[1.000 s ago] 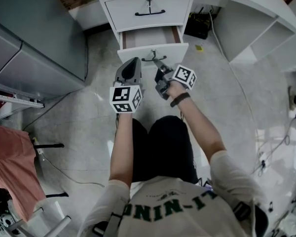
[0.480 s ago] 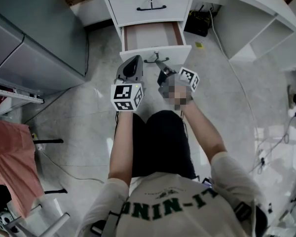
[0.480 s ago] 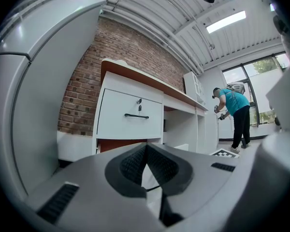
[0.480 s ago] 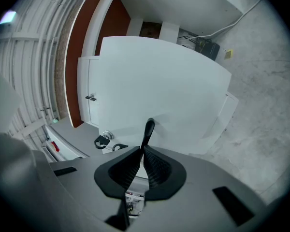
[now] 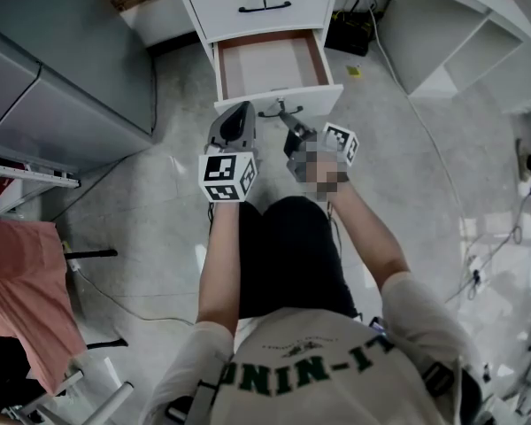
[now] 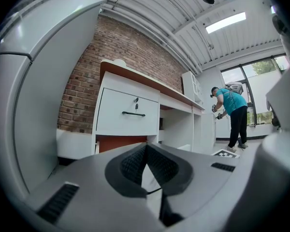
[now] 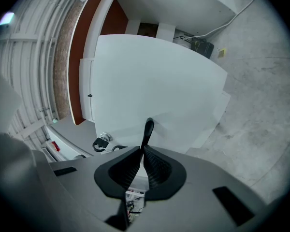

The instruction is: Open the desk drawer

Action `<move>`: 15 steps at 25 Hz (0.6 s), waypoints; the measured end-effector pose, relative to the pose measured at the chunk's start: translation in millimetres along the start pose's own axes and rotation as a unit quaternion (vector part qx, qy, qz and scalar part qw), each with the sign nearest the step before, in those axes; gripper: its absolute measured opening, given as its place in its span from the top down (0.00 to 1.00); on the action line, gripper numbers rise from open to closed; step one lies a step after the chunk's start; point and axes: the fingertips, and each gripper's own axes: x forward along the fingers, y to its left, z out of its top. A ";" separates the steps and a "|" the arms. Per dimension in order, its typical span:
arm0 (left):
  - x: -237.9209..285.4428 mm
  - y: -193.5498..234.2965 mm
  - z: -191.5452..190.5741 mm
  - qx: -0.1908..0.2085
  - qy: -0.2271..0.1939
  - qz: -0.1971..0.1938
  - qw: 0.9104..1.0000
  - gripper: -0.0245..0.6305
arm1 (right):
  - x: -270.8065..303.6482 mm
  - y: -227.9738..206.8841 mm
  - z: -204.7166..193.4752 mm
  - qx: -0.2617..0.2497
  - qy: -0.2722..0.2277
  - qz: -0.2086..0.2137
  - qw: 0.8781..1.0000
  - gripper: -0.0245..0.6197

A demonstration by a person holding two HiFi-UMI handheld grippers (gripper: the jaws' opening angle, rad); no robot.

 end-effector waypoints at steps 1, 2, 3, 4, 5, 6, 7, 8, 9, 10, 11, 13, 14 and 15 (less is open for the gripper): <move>-0.8 -0.2 -1.2 0.000 0.001 -0.002 1.000 0.96 | -1.0 -2.3 -1.2 0.002 0.000 -0.003 1.000 0.92; -1.6 0.5 -2.0 -0.001 0.001 -0.002 1.000 0.96 | -0.8 -3.9 -2.0 0.001 0.000 -0.004 1.000 0.92; -2.1 1.7 -2.7 -0.001 0.001 -0.003 1.000 0.96 | 0.1 -4.7 -2.2 -0.001 0.000 -0.004 1.000 0.92; -2.4 2.5 -3.7 -0.003 0.001 -0.003 1.000 0.96 | 0.7 -5.1 -2.0 -0.003 0.001 -0.003 1.000 0.92; -2.6 2.8 -5.3 -0.004 0.002 -0.004 1.000 0.96 | 0.5 -5.6 -1.6 -0.005 0.000 -0.003 1.000 0.92; -2.9 2.5 -7.3 -0.007 0.003 -0.004 1.000 0.96 | -0.4 -6.6 -1.6 -0.006 -0.001 -0.005 1.000 0.92; -3.5 2.2 -9.2 -0.009 0.004 -0.005 1.000 0.96 | -1.4 -7.8 -2.4 -0.005 -0.001 -0.007 1.000 0.92; -4.2 2.3 -10.8 -0.012 0.005 -0.005 1.000 0.96 | -2.0 -8.8 -3.6 -0.004 0.000 -0.009 1.000 0.92; -4.5 2.7 -11.9 -0.014 0.005 -0.004 1.000 0.96 | -2.2 -9.7 -4.9 -0.002 0.002 -0.010 1.000 0.92; -4.2 3.6 -12.6 -0.016 0.005 -0.003 1.000 0.96 | -2.3 -10.7 -5.8 -0.001 0.004 -0.011 1.000 0.92; -3.4 4.7 -13.3 -0.018 0.004 -0.003 1.000 0.96 | -2.4 -12.0 -6.3 -0.002 0.005 -0.013 1.000 0.92; -1.3 7.2 -15.2 -0.021 0.005 -0.002 1.000 0.96 | -3.0 -15.5 -7.7 -0.003 0.009 -0.017 1.000 0.92; -0.2 8.2 -16.7 -0.023 0.005 -0.002 1.000 0.96 | -3.9 -18.4 -8.8 -0.003 0.010 -0.022 1.000 0.92; 0.6 9.1 -18.4 -0.025 0.006 -0.002 1.000 0.96 | -5.0 -22.1 -10.0 -0.002 0.012 -0.028 1.000 0.92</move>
